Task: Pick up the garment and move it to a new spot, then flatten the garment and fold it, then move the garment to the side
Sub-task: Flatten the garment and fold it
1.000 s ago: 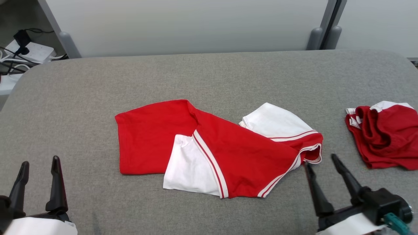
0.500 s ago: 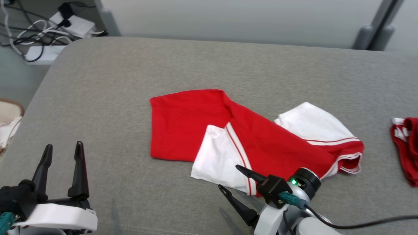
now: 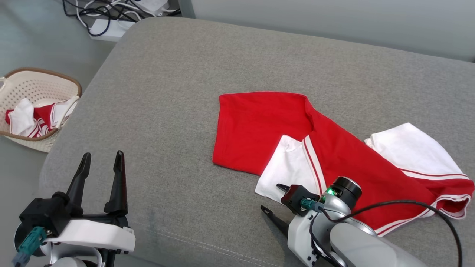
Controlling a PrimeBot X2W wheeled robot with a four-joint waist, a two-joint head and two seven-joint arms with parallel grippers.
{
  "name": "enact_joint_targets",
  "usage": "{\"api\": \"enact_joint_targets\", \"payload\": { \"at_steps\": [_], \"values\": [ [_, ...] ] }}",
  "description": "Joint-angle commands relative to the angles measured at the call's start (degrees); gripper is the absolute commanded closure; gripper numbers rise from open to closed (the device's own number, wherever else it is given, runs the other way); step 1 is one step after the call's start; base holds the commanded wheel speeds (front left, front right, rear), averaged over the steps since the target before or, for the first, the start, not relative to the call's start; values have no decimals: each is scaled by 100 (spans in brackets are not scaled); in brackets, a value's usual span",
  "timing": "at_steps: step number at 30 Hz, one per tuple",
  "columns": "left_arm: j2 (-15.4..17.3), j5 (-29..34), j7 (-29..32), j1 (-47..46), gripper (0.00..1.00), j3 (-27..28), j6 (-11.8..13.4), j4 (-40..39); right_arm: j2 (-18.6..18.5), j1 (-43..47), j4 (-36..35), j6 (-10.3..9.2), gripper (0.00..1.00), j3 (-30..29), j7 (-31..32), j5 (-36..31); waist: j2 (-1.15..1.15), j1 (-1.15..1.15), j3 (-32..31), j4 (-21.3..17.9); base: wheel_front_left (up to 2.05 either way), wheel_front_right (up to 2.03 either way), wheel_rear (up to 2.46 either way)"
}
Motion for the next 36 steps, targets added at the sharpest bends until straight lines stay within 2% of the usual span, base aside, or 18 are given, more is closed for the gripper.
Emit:
{"api": "enact_joint_targets", "payload": {
  "at_steps": [1, 4, 5, 6, 7, 8, 9, 10, 14, 18, 22, 24, 25, 28, 31, 36],
  "values": [
    [135, 86, -54, -353, 0, 239, -42, -62, 103, -121, 51, 23, 0, 44, -73, 36, 0, 0, 29, 34, 0, 0, 0],
    [86, 100, -71, -375, 0, 244, -89, -8, 214, -243, 427, 23, 0, 73, -116, 118, 0, 0, 55, 54, 0, 0, 0],
    [71, 102, -76, -381, 0, 250, -104, 5, 245, -287, 549, 23, 9, 81, -115, 123, 0, 0, 65, 56, 0, 0, 0],
    [56, 108, -80, -390, 0, 254, -119, 18, 273, -329, 673, 23, 9, 76, -116, 122, 0, 0, 72, 62, 0, 0, 0],
    [40, 114, -84, -401, 0, 253, -137, 33, 300, -365, 777, 23, 42, 80, -147, 121, 0, 0, 74, 74, 0, 0, 0],
    [23, 119, -88, -413, 0, 249, -156, 48, 327, -393, 882, 23, 59, 92, -166, 124, 0, 0, 74, 88, 0, 0, 0],
    [6, 124, -91, -426, 0, 246, -174, 61, 352, -419, 985, 23, 65, 106, -174, 130, 0, 0, 74, 101, 0, 0, 0],
    [-10, 130, -93, -437, 0, 241, -192, 73, 374, -445, 1078, 23, 98, 125, -193, 132, 0, 0, 71, 114, 0, 0, 0],
    [-39, 150, -100, -462, 0, 221, -249, 110, 453, -539, 1365, 23, 100, 146, -294, 200, 0, 0, 74, 125, 0, 0, 0],
    [-29, 165, -104, -449, 0, 255, -251, 129, 490, -591, 1360, 23, 100, -7, -617, 423, 0, 0, 67, 43, 0, 0, 0],
    [4, 187, -108, -413, 0, 298, -240, 118, 425, -519, 1064, 23, 100, -381, -931, 843, 0, 0, 38, -125, 0, 0, 0],
    [26, 188, -109, -392, 0, 325, -235, 103, 389, -329, 704, 23, 100, -623, -981, 1377, 0, 0, 25, -231, 0, 0, 0],
    [26, 188, -109, -392, 0, 325, -235, 103, 389, -329, 704, 23, 100, -623, -981, 1377, 0, 0, 25, -231, 0, 0, 0],
    [67, 192, -110, -364, 0, 362, -226, 81, 104, -67, -44, 23, 100, -909, -936, 2211, 0, 0, 31, -418, 0, 0, 0],
    [87, 201, -110, -372, 0, 361, -236, 57, -377, 152, -675, 23, 100, -1408, -931, 2855, 0, 0, 42, -584, 0, 0, 0],
    [120, 202, -87, -421, 0, 346, -266, 28, -1039, 452, -1025, 23, 100, -2373, -994, 3380, 0, 0, 106, -814, 0, 0, 0]
  ]
}}
